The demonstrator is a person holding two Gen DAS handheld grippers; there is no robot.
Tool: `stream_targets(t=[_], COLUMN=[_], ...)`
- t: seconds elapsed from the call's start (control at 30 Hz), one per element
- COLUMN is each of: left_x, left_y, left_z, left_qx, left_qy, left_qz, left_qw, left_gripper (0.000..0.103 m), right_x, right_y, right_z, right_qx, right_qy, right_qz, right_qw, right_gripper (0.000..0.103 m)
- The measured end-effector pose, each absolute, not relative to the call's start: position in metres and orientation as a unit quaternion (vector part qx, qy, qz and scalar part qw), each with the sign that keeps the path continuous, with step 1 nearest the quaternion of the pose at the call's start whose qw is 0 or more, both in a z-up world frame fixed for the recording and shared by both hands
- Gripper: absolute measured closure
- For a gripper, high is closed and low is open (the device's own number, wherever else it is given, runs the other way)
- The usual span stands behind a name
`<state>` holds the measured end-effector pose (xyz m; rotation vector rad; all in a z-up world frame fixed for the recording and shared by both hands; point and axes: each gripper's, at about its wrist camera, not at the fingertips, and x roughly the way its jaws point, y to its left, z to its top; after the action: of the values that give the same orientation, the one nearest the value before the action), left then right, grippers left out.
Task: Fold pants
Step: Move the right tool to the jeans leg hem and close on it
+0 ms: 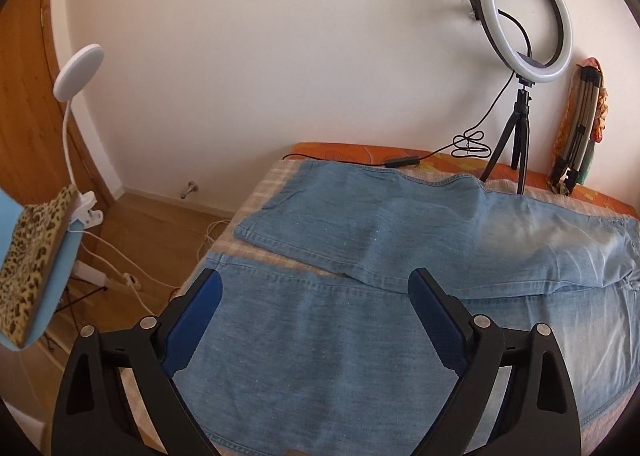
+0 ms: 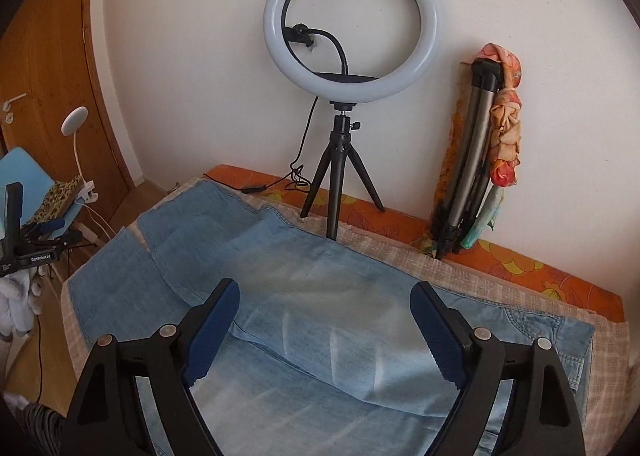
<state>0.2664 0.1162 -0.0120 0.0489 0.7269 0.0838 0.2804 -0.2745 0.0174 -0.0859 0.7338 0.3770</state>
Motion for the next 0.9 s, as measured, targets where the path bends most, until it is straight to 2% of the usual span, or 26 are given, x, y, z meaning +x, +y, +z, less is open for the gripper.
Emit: stream_targets(t=[0.07, 0.1, 0.2, 0.27, 0.37, 0.53, 0.63, 0.9], left_x=[0.288, 0.298, 0.327, 0.348, 0.372, 0.403, 0.419, 0.439], left_y=[0.124, 0.128, 0.141, 0.147, 0.155, 0.158, 0.157, 0.155], left_z=[-0.02, -0.025, -0.043, -0.055, -0.07, -0.089, -0.102, -0.128], left_qx=[0.02, 0.018, 0.004, -0.009, -0.027, -0.031, -0.022, -0.012], left_qy=[0.367, 0.374, 0.396, 0.412, 0.425, 0.431, 0.441, 0.464], left_qz=[0.04, 0.041, 0.035, 0.032, 0.021, 0.008, 0.002, -0.012], left_qw=[0.929, 0.926, 0.918, 0.911, 0.905, 0.902, 0.897, 0.886], left_gripper=[0.02, 0.021, 0.033, 0.051, 0.063, 0.064, 0.07, 0.075], right_x=[0.303, 0.314, 0.343, 0.365, 0.397, 0.439, 0.462, 0.498], right_y=[-0.249, -0.234, -0.195, -0.171, -0.146, -0.113, -0.098, -0.079], right_z=[0.013, 0.01, -0.004, -0.018, -0.04, -0.081, -0.104, -0.134], right_qx=[-0.069, -0.081, -0.12, -0.139, -0.147, -0.182, -0.186, -0.179], right_qy=[0.355, 0.355, 0.35, 0.355, 0.372, 0.393, 0.41, 0.444], right_qz=[0.202, 0.213, 0.241, 0.254, 0.273, 0.288, 0.285, 0.297], right_qw=[0.91, 0.907, 0.897, 0.889, 0.875, 0.854, 0.846, 0.826], right_gripper=[0.016, 0.017, 0.024, 0.032, 0.037, 0.037, 0.037, 0.037])
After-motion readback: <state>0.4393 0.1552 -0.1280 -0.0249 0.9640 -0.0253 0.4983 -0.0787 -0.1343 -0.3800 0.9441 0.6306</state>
